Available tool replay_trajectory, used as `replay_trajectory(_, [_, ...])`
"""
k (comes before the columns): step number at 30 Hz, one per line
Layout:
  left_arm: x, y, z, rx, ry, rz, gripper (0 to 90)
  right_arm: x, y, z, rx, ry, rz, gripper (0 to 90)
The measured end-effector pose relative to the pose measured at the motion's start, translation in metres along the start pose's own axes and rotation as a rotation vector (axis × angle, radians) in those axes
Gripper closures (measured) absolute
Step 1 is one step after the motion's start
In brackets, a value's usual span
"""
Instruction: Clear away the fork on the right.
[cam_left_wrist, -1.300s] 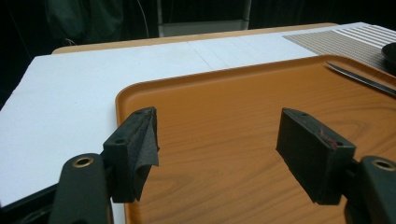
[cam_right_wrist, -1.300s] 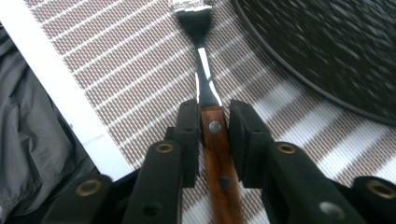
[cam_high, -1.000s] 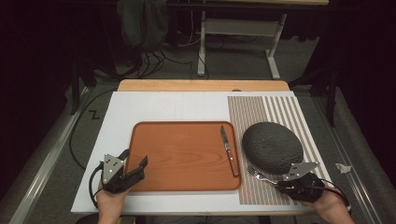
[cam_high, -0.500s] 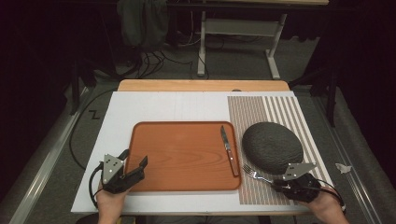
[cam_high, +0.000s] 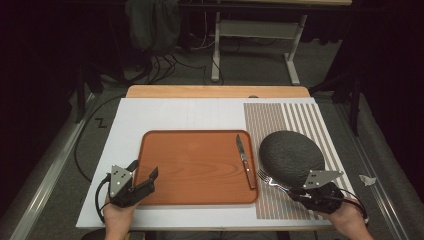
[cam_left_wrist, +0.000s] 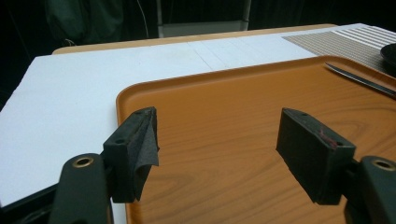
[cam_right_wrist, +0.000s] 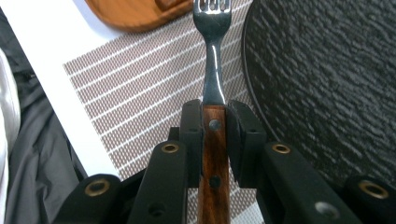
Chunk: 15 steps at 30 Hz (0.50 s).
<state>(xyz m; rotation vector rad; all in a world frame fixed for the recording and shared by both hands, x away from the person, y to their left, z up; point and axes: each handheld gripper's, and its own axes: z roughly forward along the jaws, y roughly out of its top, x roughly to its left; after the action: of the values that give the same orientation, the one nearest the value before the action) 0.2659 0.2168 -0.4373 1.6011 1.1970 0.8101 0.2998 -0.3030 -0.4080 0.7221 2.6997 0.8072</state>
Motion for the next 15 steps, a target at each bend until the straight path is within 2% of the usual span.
replay_trajectory(15, [0.000, 0.000, 0.000, -0.002, -0.003, -0.001, 29.5, 0.004, 0.029, 0.008, -0.048, -0.004, 0.023, 79.2])
